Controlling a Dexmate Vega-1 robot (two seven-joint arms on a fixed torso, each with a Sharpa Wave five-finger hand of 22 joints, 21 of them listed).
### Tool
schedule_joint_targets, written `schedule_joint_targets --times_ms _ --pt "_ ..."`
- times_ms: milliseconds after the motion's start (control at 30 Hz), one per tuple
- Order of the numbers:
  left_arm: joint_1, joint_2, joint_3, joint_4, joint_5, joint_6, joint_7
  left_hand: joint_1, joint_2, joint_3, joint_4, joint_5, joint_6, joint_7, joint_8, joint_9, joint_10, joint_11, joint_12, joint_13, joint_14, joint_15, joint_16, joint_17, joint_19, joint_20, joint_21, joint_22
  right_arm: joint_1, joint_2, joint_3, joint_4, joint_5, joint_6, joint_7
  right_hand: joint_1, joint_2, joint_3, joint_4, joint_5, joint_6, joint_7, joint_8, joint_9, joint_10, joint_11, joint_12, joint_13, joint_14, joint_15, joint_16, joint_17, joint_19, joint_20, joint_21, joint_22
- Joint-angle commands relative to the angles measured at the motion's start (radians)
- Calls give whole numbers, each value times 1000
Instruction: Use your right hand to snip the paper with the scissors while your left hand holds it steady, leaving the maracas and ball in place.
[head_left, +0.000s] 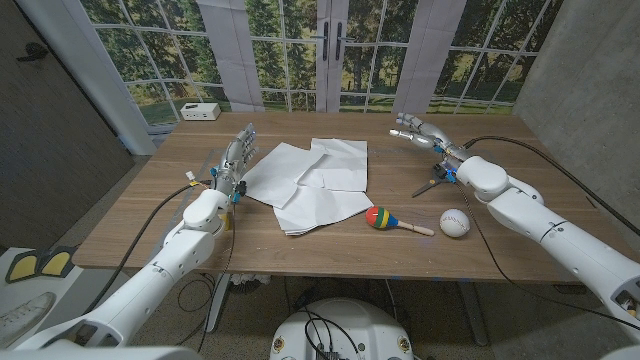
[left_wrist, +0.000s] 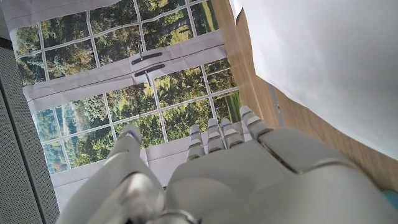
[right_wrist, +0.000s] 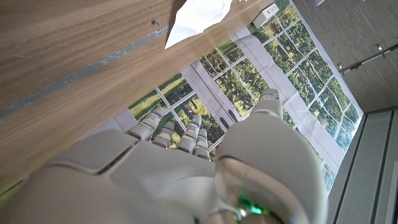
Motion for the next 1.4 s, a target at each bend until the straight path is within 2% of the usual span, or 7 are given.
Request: schedule_joint_targets --times_ms 33,100,233,667,800,1067,1400 --pt "-19 -6 12 9 12 9 2 9 2 3 -5 3 12 3 7 2 8 2 5 4 2 0 5 3 5 -1 8 1 15 -71 -2 -53 -77 -39 20 9 -27 -10 -9 4 -6 -20 1 2 10 -13 3 7 0 -132 6 2 11 -7 3 3" --pt "-19 -5 12 4 9 17 3 9 2 3 -5 3 13 2 7 2 8 2 5 4 2 -1 6 3 5 -2 8 1 12 -87 1 -67 -85 -52 24 8 -30 -13 -9 8 -15 -3 0 3 15 -1 4 10 10 -130 10 4 19 -1 6 3" --pt "-19 -7 13 1 6 24 4 8 2 3 -6 3 16 2 8 2 11 3 6 4 5 -2 7 3 8 -1 9 1 6 -112 9 -96 -99 -74 25 7 -29 -15 -7 12 -15 3 2 3 25 2 8 12 14 -133 13 5 24 3 7 4" --pt "-28 -24 24 18 8 19 5 8 2 2 -8 3 22 -1 9 2 18 1 9 4 9 -3 7 3 11 -3 10 1 8 -164 9 -159 -204 -100 12 15 -15 -10 -6 20 -3 -10 10 4 59 -11 18 19 33 -140 21 7 33 3 8 4" --pt "-23 -21 23 12 8 22 10 7 3 2 -8 3 23 0 9 2 19 1 9 4 9 -4 8 3 12 -4 10 2 -2 -165 18 -165 -207 -104 1 21 -12 -8 -9 22 2 -11 12 4 70 -12 22 21 39 -141 22 7 36 4 8 5" --pt "-24 -21 21 11 6 22 11 6 3 2 -9 3 24 -1 8 2 20 3 9 4 10 -3 7 3 12 -4 10 2 -10 -196 12 -209 -297 -125 -20 28 -5 -3 -10 23 10 -12 15 4 79 -13 23 23 47 -142 25 7 41 6 9 5" --pt "-23 -21 20 16 4 13 3 3 4 1 -8 3 25 -2 8 2 20 2 9 4 10 -3 7 4 12 -4 10 2 -26 -204 22 -243 -329 -141 -28 28 0 -2 -9 22 18 -10 17 4 85 -12 24 25 52 -145 27 7 44 5 9 5"
